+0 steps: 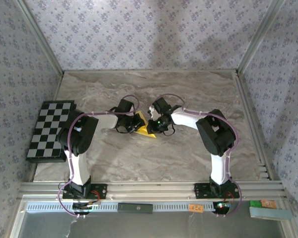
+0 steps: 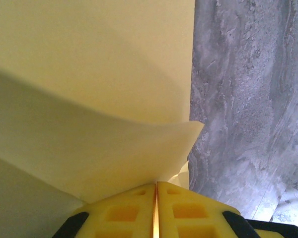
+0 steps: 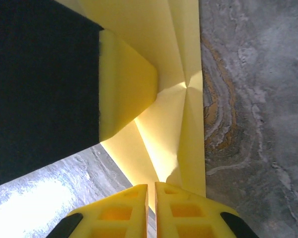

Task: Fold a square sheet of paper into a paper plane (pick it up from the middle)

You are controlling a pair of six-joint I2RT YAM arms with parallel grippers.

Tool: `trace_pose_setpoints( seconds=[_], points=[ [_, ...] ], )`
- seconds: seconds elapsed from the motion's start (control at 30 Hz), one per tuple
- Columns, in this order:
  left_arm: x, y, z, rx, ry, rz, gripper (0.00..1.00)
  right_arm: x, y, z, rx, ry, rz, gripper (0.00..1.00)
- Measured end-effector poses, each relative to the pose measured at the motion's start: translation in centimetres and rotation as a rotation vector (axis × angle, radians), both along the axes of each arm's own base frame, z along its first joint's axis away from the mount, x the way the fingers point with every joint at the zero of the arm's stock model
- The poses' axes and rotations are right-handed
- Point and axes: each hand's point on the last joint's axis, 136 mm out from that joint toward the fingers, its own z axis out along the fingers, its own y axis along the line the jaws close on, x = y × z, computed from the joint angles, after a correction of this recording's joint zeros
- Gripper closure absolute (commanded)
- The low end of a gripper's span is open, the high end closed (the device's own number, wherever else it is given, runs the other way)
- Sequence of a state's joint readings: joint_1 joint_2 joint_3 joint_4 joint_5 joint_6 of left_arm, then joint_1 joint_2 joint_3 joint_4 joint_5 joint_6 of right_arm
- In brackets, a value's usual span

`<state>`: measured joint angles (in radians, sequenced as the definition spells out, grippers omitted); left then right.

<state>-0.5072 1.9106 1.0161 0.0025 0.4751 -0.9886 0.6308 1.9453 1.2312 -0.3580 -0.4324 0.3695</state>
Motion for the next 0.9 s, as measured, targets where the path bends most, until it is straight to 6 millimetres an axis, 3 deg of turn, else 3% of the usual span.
trace_pose_setpoints(
  seconds=[0.6, 0.9],
  points=[
    [0.0, 0.0, 0.1, 0.001, 0.002, 0.000, 0.89, 0.4, -0.8, -0.8, -0.005, 0.007, -0.021, 0.88],
    [0.8, -0.4, 1.5, 0.003, -0.037, -0.027, 0.84, 0.4, -1.0, -1.2, -0.014, 0.013, -0.024, 0.90]
  ],
)
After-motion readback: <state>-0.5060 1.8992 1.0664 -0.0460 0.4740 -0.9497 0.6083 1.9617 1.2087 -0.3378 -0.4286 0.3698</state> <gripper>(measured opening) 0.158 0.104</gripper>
